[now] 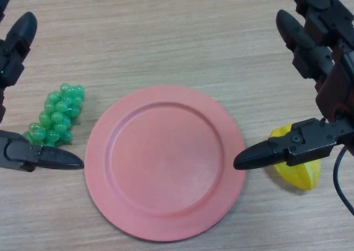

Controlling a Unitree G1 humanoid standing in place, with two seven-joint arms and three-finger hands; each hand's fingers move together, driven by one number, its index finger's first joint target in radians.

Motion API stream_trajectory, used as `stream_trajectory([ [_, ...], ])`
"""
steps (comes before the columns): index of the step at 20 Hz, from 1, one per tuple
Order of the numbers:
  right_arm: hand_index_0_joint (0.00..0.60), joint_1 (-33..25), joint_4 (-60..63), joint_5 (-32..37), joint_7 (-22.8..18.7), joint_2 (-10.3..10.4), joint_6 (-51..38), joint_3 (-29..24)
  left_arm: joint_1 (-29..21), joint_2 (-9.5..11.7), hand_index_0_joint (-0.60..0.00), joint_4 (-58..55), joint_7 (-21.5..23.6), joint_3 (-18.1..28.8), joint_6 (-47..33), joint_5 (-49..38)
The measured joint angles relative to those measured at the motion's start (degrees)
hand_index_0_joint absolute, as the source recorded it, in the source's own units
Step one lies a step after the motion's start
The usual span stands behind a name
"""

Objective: Pick up the green grapes and place it on the plate

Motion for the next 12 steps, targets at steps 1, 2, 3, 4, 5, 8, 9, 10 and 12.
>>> stream_trajectory([
  [1,0.0,-0.2,0.1,0.0,0.0,0.0,0.0,0.0,0.0,0.0,0.0,0.4,0.0,-0.2,0.0,0.0],
  [2,0.0,-0.3,0.3,0.0,0.0,0.0,0.0,0.0,0.1,0.0,0.0,0.6,0.2,-0.6,0.0,0.5],
  [3,0.0,-0.3,0.6,0.0,0.0,0.0,0.0,0.0,0.1,0.0,0.0,0.6,0.3,-1.1,0.0,0.7],
  [4,0.0,-0.3,0.7,0.0,0.1,0.0,0.0,0.0,0.1,-0.1,0.0,0.7,0.3,-1.2,0.0,0.7],
  [5,0.0,-0.3,0.7,0.0,0.2,0.0,0.0,0.0,0.1,-0.1,0.0,0.7,0.3,-1.2,0.0,1.2],
  [8,0.0,-0.4,0.7,0.0,0.3,0.0,0.0,0.0,0.1,-0.6,0.0,1.3,2.8,-1.7,-0.3,3.0],
  [9,0.0,-0.6,0.7,0.0,0.3,0.0,0.0,0.0,0.0,-0.8,0.0,1.9,3.9,-2.5,-1.5,4.5],
  [10,0.0,-0.7,0.7,0.0,0.3,0.0,0.0,0.1,-0.1,-1.1,0.0,3.1,5.2,-3.7,-3.3,6.1],
  [12,0.0,-0.7,0.7,0.0,0.3,0.0,0.0,0.1,-0.6,-1.1,0.0,5.8,5.2,-4.2,-3.9,10.0],
])
